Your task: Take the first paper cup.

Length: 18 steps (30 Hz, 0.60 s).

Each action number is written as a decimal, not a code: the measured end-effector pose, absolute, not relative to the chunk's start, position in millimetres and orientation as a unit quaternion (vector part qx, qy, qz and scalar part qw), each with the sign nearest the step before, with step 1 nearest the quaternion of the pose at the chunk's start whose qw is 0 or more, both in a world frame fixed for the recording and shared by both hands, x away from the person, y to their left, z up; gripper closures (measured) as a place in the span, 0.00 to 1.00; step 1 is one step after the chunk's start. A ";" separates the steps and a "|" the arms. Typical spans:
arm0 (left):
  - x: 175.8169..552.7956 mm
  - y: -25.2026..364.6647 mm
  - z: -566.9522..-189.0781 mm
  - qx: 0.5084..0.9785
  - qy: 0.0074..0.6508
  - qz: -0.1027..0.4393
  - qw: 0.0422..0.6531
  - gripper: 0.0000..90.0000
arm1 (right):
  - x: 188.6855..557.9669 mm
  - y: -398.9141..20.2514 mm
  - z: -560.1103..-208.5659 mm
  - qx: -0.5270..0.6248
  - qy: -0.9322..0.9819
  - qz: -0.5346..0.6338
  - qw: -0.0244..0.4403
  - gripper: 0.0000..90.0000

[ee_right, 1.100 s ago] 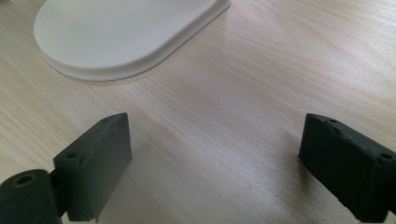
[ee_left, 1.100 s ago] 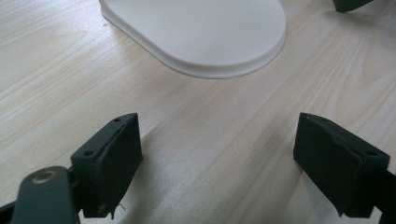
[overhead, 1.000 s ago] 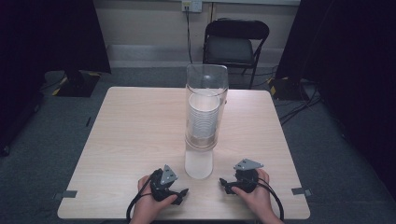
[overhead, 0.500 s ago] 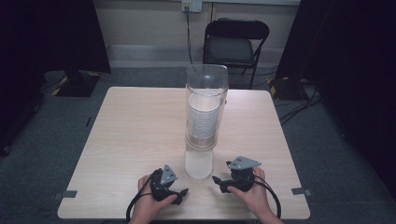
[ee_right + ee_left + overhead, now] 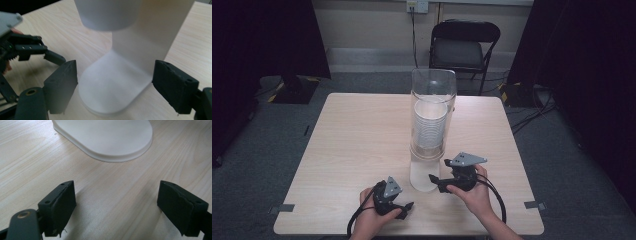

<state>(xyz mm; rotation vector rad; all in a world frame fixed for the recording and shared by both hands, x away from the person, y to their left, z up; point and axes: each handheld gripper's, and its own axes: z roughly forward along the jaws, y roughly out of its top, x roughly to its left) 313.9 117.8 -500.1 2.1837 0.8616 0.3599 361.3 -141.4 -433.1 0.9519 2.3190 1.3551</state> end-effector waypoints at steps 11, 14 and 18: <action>314.5 118.2 -499.8 0.855 0.333 0.143 0.372 0.17 | 366.3 -127.6 -419.8 0.318 0.805 0.478 0.149 0.23; 314.6 118.2 -499.8 0.855 0.332 0.143 0.372 0.17 | 367.0 -125.5 -418.1 0.318 0.804 0.480 0.148 0.23; 315.4 118.6 -499.5 0.858 0.328 0.145 0.368 0.17 | 369.5 -121.5 -413.8 0.315 0.799 0.489 0.155 0.24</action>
